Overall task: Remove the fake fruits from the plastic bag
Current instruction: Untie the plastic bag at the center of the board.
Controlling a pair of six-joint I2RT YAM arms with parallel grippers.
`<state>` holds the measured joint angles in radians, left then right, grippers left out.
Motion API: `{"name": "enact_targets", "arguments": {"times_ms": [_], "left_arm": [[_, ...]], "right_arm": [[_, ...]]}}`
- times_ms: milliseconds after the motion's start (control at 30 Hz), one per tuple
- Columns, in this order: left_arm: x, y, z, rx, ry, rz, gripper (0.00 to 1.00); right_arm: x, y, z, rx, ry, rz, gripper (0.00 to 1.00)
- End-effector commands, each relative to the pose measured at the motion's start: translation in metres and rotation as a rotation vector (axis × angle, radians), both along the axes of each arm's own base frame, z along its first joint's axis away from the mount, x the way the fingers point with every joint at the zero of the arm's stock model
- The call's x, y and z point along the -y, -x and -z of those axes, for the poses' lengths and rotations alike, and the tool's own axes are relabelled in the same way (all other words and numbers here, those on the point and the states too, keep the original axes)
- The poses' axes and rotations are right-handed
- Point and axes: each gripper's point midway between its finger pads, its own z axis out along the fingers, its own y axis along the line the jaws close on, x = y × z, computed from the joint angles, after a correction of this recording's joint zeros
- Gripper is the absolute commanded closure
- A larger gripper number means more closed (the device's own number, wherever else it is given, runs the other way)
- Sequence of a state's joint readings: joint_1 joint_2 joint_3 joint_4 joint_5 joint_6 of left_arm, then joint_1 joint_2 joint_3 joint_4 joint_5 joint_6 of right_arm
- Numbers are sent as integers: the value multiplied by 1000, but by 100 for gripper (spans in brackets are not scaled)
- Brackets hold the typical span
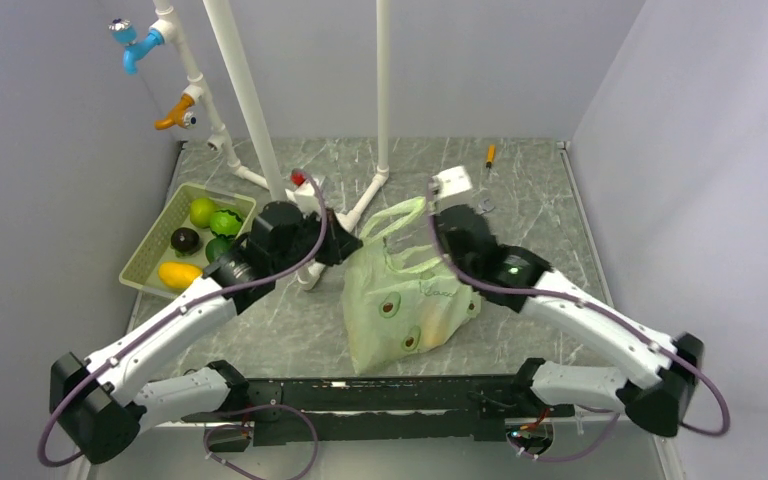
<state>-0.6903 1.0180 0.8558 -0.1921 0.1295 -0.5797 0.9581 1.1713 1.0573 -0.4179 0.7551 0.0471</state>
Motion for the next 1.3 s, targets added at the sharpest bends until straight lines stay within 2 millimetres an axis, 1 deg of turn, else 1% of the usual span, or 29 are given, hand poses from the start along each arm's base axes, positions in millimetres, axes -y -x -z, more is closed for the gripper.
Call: {"name": "enact_targets", "arguments": {"times_ms": [0,67,133,167,200,233,333,367,400,467,533,600,667,700,767,800,833,867,900,967,1000,1067,1100,1167,1200,1267], "left_arm": [[26,-24,-76,150,83,69,100],[35,-37,-98,175,68,85,100],[40,-48,-122,217,49,82,100],[39,-54,-135,242,39,70,100],[38,-59,-146,271,23,57,100],[37,-63,-156,295,14,46,100],[34,-70,-171,319,-15,32,100],[34,-71,-171,317,-22,34,100],[34,-70,-164,304,-32,38,100],[32,-65,-141,266,-48,46,100],[27,-61,-107,211,-67,32,100],[24,-57,-69,141,-86,24,100],[22,-49,-38,76,-108,33,99],[22,-43,-27,52,-114,51,98],[18,-32,-11,31,-120,65,94],[15,-25,-9,34,-118,70,90],[12,-17,-4,36,-121,79,84],[9,-10,-4,43,-119,84,78],[7,-2,-8,60,-112,91,65],[5,14,-18,97,-99,119,46],[6,23,-24,116,-93,142,37],[12,41,-37,148,-91,197,26],[15,49,-43,159,-101,223,21],[22,59,-49,177,-147,257,16],[26,62,-53,186,-169,265,14],[30,61,-55,212,-246,248,12]], "right_arm": [[14,-2,-60,51,-396,-15,100],[25,-8,-78,67,-475,-4,100],[33,-15,-94,77,-524,-3,100],[36,-19,-102,82,-543,-1,100],[37,-23,-115,93,-567,-7,100],[42,-27,-122,99,-578,6,100],[42,-28,-143,127,-613,-19,100],[40,-26,-146,133,-624,-40,100],[37,-23,-147,134,-637,-62,100],[29,-11,-139,110,-661,-130,100],[17,3,-118,62,-683,-214,100],[3,22,-87,5,-704,-320,100],[-6,42,-59,-50,-741,-405,100],[-13,55,-36,-107,-755,-455,100],[-17,76,-22,-142,-792,-531,100],[-18,84,-15,-162,-811,-541,100],[-15,88,-10,-172,-824,-534,100],[-13,91,-4,-186,-833,-521,100],[-13,95,0,-201,-841,-522,100],[-14,101,6,-234,-853,-531,100],[-16,104,9,-249,-860,-540,100],[-18,108,11,-271,-870,-556,100],[-19,109,11,-276,-873,-561,100],[-18,110,11,-277,-871,-561,100],[-17,110,11,-274,-867,-556,100],[-16,110,10,-274,-859,-553,100]]}}
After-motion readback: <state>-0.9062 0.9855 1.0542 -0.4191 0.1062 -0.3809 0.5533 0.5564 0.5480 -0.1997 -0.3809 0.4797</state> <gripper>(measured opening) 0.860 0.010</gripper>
